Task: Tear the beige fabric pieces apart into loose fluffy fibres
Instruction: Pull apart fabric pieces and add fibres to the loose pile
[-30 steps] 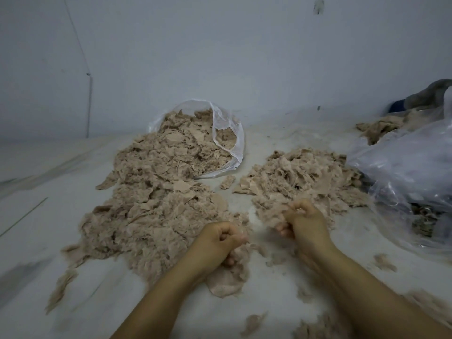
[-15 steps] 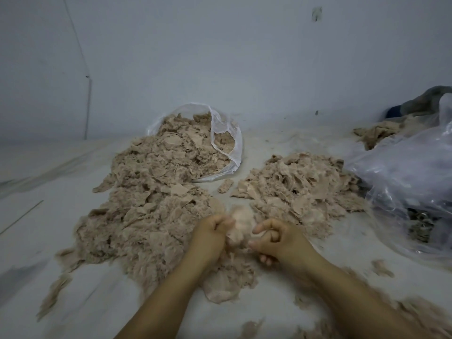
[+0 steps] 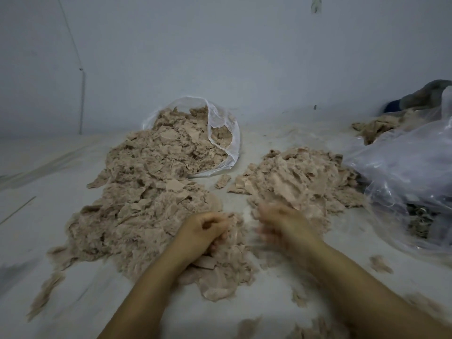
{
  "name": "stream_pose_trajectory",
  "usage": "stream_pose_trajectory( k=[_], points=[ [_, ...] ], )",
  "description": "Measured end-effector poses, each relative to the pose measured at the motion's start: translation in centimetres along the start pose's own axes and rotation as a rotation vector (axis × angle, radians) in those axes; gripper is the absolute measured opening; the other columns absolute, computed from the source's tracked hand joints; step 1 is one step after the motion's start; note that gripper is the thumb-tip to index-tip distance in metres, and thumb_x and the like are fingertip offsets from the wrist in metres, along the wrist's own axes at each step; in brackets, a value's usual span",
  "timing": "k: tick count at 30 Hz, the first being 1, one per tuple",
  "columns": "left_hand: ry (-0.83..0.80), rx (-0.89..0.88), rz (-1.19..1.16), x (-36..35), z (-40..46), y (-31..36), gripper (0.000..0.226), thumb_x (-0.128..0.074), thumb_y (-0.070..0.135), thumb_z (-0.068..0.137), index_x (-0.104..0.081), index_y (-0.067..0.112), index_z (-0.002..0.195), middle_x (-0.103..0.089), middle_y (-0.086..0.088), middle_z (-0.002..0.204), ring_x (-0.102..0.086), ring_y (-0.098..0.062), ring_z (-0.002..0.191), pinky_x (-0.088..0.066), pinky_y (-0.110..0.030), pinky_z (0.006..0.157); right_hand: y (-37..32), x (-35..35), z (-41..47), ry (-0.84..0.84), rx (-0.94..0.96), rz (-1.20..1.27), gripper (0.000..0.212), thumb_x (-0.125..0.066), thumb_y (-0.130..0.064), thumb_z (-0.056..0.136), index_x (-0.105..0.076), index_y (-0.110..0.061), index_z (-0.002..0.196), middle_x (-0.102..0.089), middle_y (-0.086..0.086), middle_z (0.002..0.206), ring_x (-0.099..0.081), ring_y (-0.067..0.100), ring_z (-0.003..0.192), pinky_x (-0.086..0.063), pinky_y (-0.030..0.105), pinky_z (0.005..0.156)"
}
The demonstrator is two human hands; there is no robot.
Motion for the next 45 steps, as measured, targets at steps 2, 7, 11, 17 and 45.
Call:
stream_pose_trajectory(
  k=[2, 7, 11, 17, 45],
  points=[
    [-0.185, -0.035, 0.105, 0.3, -0.2, -0.6, 0.018, -0.069, 0.010, 0.084, -0.070, 0.028, 0.084, -0.071, 0.004, 0.073, -0.065, -0.008, 0.069, -0.053, -0.020, 0.067, 1.9, -1.6, -1.1, -0.127, 0.094, -0.449, 0.016, -0.073, -0.028, 0.082, -0.068, -0.018, 0.093, -0.068, -0.004, 0.076, -0.060, 0.006, 0.063, -0.049, 0.022, 0.062],
    [-0.414, -0.082, 0.571, 0.3, -0.9, -2.2, 0.020, -0.075, 0.024, 0.079, -0.072, 0.033, 0.097, -0.064, 0.027, 0.096, -0.058, 0.007, 0.096, -0.043, -0.012, 0.089, 2.9, -2.3, -2.5, -0.381, 0.227, -1.013, 0.022, -0.077, -0.033, 0.078, -0.062, -0.025, 0.064, -0.056, -0.016, 0.062, -0.047, -0.005, 0.056, -0.039, 0.011, 0.057],
    [-0.283, -0.095, 0.460, 0.4, -0.7, -2.4, 0.011, -0.067, 0.016, 0.087, -0.073, 0.022, 0.093, -0.065, 0.014, 0.097, -0.060, 0.000, 0.092, -0.042, -0.009, 0.082, 2.0, -0.2, -3.0, -0.576, -0.039, -1.177, 0.032, -0.078, -0.045, 0.074, -0.057, -0.027, 0.058, -0.053, -0.018, 0.051, -0.046, -0.004, 0.051, -0.038, 0.015, 0.056],
    [-0.151, -0.114, 0.169, -0.8, -0.9, -1.4, 0.024, -0.068, 0.006, 0.083, -0.067, 0.029, 0.084, -0.065, 0.011, 0.085, -0.059, 0.006, 0.078, -0.044, -0.009, 0.074, 1.6, -1.6, -1.5, -0.245, 0.036, -0.973, 0.044, -0.075, -0.061, 0.065, -0.057, -0.020, 0.064, -0.047, -0.012, 0.049, -0.042, 0.003, 0.047, -0.033, 0.019, 0.049],
    [0.211, -0.290, 0.587, -0.4, -0.6, -1.6, 0.046, -0.044, -0.018, 0.078, -0.072, 0.008, 0.105, -0.055, 0.003, 0.106, -0.045, -0.009, 0.101, -0.028, 0.001, 0.088, 3.4, -1.6, -1.0, -0.141, 0.035, -0.283, 0.016, -0.050, 0.001, 0.094, -0.058, -0.006, 0.083, -0.055, 0.005, 0.053, -0.051, 0.013, 0.045, -0.047, 0.024, 0.047]
  ],
)
Point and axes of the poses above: each hand's wrist, its own z-axis towards the middle knuckle, its own x-axis out of the back of the hand, y = z × x, the point moved 5 cm from there along z, towards the middle knuckle
